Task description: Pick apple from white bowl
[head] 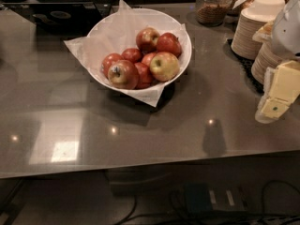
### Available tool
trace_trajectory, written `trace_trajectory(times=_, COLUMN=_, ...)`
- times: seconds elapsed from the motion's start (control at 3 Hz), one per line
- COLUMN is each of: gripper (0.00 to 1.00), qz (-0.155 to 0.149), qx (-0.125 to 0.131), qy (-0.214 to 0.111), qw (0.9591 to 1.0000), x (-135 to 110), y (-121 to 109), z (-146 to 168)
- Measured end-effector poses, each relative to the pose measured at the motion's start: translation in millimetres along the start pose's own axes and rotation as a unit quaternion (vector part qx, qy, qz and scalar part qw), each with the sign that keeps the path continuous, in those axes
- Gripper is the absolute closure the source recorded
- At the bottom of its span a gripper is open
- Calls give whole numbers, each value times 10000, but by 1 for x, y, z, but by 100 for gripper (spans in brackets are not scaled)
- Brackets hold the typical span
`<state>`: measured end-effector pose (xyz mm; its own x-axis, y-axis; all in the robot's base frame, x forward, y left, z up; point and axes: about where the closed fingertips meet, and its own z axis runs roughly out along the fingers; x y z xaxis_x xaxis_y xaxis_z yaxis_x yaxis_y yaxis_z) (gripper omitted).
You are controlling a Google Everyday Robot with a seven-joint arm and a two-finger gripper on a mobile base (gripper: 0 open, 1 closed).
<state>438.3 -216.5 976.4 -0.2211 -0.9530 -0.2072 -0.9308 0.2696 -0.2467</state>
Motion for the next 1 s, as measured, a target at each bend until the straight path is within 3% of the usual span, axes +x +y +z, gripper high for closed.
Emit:
trace_trajectory(times=0.33, gripper=0, qz=-39, qx=36, qy=-85, qw=10000, x=-5, y=-5, z=3)
trace_trajectory(times=0.67, gripper=0, qz=-249, qx=49, qy=-433, qw=9987, x=-27, y=-19, z=16)
trace_trajectory(times=1.0, gripper=0, qz=-624, qx=-81, qy=-975, qw=9932, x=-57, y=-30, z=27)
